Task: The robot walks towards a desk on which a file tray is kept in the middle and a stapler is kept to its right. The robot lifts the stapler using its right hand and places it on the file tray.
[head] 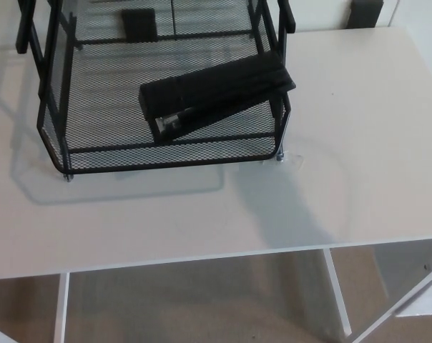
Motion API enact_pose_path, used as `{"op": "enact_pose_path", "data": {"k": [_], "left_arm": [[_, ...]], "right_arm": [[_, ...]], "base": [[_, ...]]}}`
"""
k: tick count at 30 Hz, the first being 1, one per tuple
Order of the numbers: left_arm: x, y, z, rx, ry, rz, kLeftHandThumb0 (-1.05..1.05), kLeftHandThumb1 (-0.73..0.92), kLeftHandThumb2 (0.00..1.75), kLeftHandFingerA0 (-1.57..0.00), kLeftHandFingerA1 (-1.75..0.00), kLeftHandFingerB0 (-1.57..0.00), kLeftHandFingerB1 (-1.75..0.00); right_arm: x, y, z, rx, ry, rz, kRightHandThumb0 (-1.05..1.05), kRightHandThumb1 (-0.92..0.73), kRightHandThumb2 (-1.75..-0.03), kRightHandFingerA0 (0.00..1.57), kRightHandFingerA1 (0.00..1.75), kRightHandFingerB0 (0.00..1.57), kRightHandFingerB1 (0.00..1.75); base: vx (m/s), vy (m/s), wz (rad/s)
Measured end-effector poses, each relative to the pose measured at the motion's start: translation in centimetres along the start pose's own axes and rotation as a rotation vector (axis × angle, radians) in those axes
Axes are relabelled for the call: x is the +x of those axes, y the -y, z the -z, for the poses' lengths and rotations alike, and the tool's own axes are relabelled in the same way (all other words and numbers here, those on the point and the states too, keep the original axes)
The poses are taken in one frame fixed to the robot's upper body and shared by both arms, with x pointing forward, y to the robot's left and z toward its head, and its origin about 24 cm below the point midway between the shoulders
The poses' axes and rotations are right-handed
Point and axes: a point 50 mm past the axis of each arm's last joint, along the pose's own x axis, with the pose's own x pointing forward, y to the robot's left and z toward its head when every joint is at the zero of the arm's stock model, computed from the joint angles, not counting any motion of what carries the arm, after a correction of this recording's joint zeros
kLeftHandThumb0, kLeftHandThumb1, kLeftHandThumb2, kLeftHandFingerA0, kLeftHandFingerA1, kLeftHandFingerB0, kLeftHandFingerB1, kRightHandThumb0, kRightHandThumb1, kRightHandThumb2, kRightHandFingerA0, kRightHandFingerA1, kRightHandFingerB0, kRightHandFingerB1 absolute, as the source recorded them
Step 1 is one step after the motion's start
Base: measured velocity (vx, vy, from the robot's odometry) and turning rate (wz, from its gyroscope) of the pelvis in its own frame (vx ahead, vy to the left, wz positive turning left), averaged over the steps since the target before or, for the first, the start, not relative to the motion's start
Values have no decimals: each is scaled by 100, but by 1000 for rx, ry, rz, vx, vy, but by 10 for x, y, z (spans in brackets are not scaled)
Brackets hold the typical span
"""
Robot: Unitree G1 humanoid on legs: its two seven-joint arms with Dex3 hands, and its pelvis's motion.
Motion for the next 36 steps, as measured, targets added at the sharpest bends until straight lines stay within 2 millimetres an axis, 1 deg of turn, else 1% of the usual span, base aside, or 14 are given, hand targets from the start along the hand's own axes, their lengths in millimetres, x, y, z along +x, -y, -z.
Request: {"op": "enact_pose_path", "data": {"k": [2,14,15,16,17,18,19,20,21,25,26,30,31,36], "left_arm": [[0,0,0,-3,1,-1,-76,45,120,-47,-89,-38,-82],[-1,-4,-1,-57,17,-15,-76,44,119,-55,-95,-36,-80],[-1,-5,-1,-65,19,-17,-77,44,119,-64,-101,-38,-82],[-1,-5,-1,-71,19,-18,-77,44,119,-64,-101,-38,-82],[-1,-5,-1,-76,20,-19,-77,45,119,-64,-102,-40,-83],[-1,-6,-1,-83,21,-20,-75,44,121,-55,-96,-42,-84],[-1,-6,0,-88,20,-20,-73,44,121,-50,-93,-38,-82],[-1,-6,0,-94,21,-20,-75,43,121,-50,-93,-39,-82],[-1,-6,1,-101,21,-20,-74,43,121,-63,-104,-44,-86],[-2,-8,2,-141,23,-25,-73,44,120,-58,-98,-36,-81],[-2,-8,4,-155,23,-27,-74,44,121,-63,-101,-42,-84],[-3,-9,7,-190,21,-26,-77,41,120,-55,-98,-32,-82],[-3,-10,8,-198,20,-26,-77,43,121,-76,-113,-43,-89],[-3,-10,9,-207,21,-27,-73,41,119,-61,-101,-37,-82]], "right_arm": [[-9,-6,20,28,-59,-10,-84,-56,-94,19,72,8,58],[-102,-93,142,328,-475,-135,-76,-50,-93,14,71,0,46],[-116,-108,152,375,-522,-150,-75,-70,-58,6,86,0,58],[-128,-121,159,416,-565,-165,-75,-70,-58,6,86,0,58],[-140,-132,165,452,-605,-176,-42,-42,-103,9,61,2,57],[-156,-146,171,497,-653,-185,-79,-55,-93,26,78,1,58],[-171,-158,176,539,-699,-193,-42,-42,-102,12,63,5,59],[-187,-171,181,584,-749,-197,-79,-53,-92,26,79,0,58],[-202,-182,183,623,-795,-201,-41,-42,-102,11,62,4,58],[-266,-222,188,793,-998,-166,-40,-49,-105,14,64,1,56],[-288,-234,187,854,-1075,-141,-63,-66,-58,15,82,4,60],[-339,-259,179,987,-1271,-71,-60,-61,-57,19,84,4,62],[-346,-263,177,1009,-1302,-61,-39,-48,-101,16,66,1,55],[-363,-270,164,1075,-1376,-54,-54,-46,-76,24,71,10,55]], "base": [[0,0,0],[0,0,0],[0,0,0],[0,0,0],[0,0,0],[0,0,0],[0,0,0],[0,0,0],[0,0,0],[0,0,0],[0,0,0],[0,0,0],[0,0,0],[0,0,0]]}}
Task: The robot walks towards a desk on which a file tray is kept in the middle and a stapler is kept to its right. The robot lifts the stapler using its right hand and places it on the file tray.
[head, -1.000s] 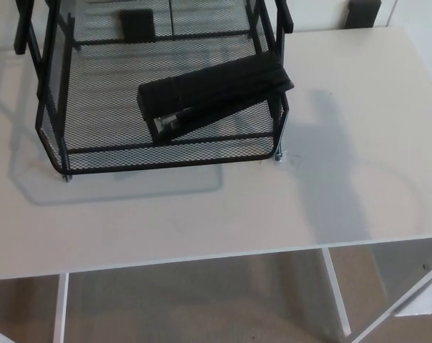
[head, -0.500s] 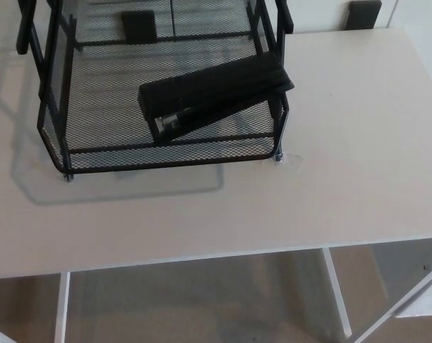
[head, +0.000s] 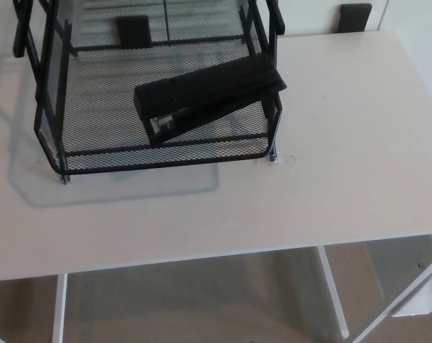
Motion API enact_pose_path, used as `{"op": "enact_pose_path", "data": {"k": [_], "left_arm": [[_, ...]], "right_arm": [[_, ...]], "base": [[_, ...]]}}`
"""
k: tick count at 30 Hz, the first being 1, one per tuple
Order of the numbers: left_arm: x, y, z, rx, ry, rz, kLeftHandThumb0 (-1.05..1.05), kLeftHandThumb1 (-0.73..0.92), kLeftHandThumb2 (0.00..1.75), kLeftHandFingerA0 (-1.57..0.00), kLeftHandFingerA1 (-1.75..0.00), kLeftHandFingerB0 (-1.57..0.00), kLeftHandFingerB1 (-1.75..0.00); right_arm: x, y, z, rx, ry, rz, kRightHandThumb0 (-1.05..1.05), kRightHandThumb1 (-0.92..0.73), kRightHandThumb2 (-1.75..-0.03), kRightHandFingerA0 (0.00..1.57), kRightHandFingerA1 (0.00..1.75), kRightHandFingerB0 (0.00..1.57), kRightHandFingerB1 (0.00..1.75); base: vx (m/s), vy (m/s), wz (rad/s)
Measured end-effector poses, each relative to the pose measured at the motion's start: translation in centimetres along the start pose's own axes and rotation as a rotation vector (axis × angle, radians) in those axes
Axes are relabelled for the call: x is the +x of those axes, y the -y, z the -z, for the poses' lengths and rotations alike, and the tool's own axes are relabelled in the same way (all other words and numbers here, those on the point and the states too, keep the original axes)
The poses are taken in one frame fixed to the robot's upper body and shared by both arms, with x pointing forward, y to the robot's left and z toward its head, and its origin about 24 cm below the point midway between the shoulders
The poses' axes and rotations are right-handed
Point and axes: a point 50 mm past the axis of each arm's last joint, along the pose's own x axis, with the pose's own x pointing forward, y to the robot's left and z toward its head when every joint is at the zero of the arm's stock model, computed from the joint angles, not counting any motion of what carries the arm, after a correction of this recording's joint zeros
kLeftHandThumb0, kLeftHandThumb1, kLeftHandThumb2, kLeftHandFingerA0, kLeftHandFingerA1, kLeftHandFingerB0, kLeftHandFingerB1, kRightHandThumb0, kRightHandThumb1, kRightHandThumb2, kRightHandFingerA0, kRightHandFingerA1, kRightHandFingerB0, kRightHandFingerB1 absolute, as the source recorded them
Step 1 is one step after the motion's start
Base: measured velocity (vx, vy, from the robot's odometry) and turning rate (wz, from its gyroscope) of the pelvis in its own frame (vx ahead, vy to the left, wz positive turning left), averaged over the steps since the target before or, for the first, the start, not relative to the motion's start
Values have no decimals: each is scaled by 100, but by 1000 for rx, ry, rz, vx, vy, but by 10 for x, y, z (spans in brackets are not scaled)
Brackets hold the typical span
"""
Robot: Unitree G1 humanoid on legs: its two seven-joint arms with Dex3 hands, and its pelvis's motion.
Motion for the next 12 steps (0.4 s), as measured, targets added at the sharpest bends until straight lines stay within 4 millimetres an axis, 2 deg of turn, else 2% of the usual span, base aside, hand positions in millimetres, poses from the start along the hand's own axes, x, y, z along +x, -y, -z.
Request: {"op": "enact_pose_path", "data": {"k": [1,2,3,4,5,8,9,12], "left_arm": [[0,0,0,-2,0,0,-74,41,119,-50,-92,-35,-80],[0,-1,1,-5,-1,-1,-76,41,119,-55,-94,-40,-82],[-1,-2,2,-7,-3,-2,-74,42,120,-50,-91,-40,-81],[-1,-3,4,-7,-8,-4,-76,41,120,-51,-93,-42,-83],[-2,-5,6,-6,-13,-5,-76,41,119,-52,-93,-43,-83],[-3,-10,9,-11,-20,-13,-75,42,119,-52,-93,-47,-85],[-4,-11,10,-12,-21,-14,-77,42,120,-54,-96,-36,-82],[-4,-12,11,-16,-20,-14,-79,42,119,-58,-97,-38,-81]], "right_arm": [[-2,-1,1,1,-9,-7,-57,-46,-77,25,71,9,54],[-2,-3,3,-6,-25,-20,-62,-45,-81,36,72,10,55],[-3,-5,6,-22,-46,-37,-60,-44,-78,29,71,12,56],[-5,-8,11,-56,-74,-61,-60,-44,-79,31,71,10,55],[-6,-11,15,-80,-97,-82,-60,-43,-78,26,72,12,57],[-10,-14,17,-142,-128,-129,-59,-41,-79,29,69,14,56],[-10,-15,16,-160,-132,-140,-56,-51,-55,31,74,16,55],[-10,-16,16,-183,-140,-157,-60,-54,-56,35,73,14,56]], "base": [[0,0,0],[0,0,0],[0,0,0],[0,0,0],[0,0,0],[0,0,0],[0,0,0],[0,0,0]]}}
